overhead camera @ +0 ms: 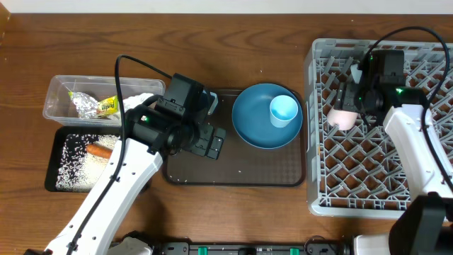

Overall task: Sort waste into correct bins and load items into the dishwasher rack
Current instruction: 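Lower the pink cup upside down into the rack tines, then open the right gripper and withdraw it to the rack's left edge, then reach the left gripper to the light-blue cup on the blue plate and grasp it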

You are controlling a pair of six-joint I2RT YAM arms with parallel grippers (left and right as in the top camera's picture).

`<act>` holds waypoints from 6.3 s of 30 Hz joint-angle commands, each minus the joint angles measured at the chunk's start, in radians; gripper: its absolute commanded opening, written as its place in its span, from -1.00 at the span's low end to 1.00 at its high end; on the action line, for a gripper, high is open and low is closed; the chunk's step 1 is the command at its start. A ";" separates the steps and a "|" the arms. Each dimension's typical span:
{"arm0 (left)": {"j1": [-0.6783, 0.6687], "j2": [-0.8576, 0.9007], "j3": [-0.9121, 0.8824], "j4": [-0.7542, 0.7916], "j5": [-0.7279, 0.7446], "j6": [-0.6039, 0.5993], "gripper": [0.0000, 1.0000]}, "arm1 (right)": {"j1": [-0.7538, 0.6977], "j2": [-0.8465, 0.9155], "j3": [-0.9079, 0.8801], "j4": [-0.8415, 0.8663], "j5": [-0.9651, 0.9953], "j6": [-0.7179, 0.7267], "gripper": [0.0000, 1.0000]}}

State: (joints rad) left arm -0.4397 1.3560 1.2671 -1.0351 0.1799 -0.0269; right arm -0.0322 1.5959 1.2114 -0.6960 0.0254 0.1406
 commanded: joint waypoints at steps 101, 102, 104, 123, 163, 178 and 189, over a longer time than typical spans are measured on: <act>0.001 -0.004 -0.005 0.000 -0.009 -0.005 0.99 | 0.060 -0.056 -0.031 0.042 -0.039 -0.052 0.69; 0.001 -0.004 -0.005 0.000 -0.010 -0.005 1.00 | 0.060 -0.060 -0.031 0.037 -0.066 -0.052 0.67; 0.001 -0.004 -0.005 0.000 -0.009 -0.004 1.00 | 0.060 -0.070 -0.031 0.027 -0.135 -0.052 0.61; 0.000 -0.004 -0.005 0.000 -0.009 -0.005 0.99 | 0.184 -0.079 -0.033 -0.292 -0.153 0.097 -0.07; 0.001 -0.004 -0.005 0.000 -0.009 -0.005 0.99 | 0.233 -0.079 -0.185 -0.198 0.062 0.067 -0.55; 0.000 -0.004 -0.005 0.000 -0.009 -0.005 0.99 | 0.234 -0.080 -0.076 -0.258 0.064 0.045 0.15; 0.000 -0.004 -0.005 0.000 -0.009 -0.005 0.99 | 0.234 -0.081 0.161 -0.383 0.065 0.045 0.48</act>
State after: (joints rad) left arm -0.4397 1.3560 1.2663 -1.0351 0.1795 -0.0269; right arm 0.2050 1.5303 1.3293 -1.0809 0.0799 0.1940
